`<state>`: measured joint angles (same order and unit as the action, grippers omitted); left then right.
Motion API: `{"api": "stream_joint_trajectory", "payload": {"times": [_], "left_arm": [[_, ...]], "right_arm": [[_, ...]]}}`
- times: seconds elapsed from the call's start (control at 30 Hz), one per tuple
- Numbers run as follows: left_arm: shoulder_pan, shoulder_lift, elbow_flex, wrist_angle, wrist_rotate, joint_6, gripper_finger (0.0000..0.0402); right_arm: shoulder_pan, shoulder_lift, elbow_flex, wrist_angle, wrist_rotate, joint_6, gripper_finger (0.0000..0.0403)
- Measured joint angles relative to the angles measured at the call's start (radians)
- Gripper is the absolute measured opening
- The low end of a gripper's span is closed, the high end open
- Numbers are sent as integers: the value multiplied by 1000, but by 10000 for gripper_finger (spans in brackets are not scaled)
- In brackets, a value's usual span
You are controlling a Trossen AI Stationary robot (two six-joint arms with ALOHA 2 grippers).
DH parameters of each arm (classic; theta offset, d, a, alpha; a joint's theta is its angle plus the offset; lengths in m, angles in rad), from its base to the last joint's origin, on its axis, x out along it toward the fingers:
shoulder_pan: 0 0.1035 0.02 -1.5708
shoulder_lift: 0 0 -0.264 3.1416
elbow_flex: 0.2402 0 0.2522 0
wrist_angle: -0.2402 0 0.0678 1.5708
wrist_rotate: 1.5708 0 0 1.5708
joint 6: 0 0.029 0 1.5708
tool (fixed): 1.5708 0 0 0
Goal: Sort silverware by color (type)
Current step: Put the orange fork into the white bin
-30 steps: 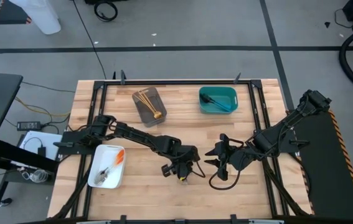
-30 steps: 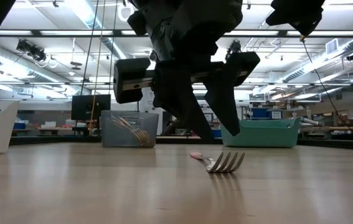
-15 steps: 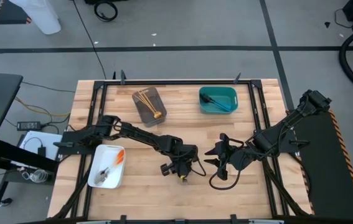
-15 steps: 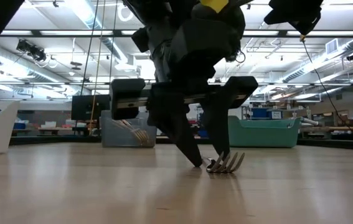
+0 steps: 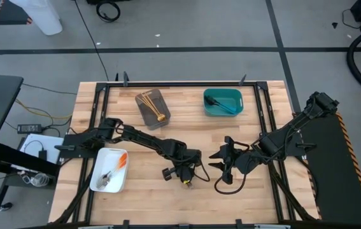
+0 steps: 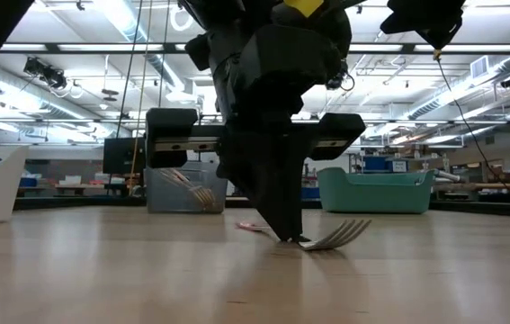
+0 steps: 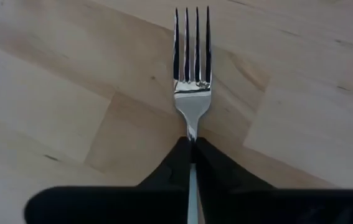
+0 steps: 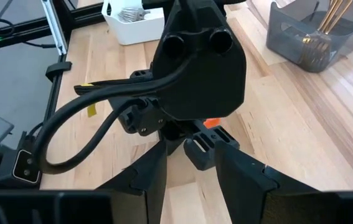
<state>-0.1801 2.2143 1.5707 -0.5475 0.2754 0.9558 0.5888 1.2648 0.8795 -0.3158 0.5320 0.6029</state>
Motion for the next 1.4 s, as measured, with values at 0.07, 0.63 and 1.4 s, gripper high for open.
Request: {"api": "stream_joint_trajectory", "payload": {"times": [0.07,0.63,1.4], "left_arm": [[0,0,0,-6,-5,0,11],[-64,-85,-9,-82,-353,-90,10],[-158,-126,-5,101,-641,26,9]], "right_arm": [[0,0,0,2,0,-2,144],[0,0,0,1,18,-85,144],[-75,-44,162,-409,31,-199,144]]}}
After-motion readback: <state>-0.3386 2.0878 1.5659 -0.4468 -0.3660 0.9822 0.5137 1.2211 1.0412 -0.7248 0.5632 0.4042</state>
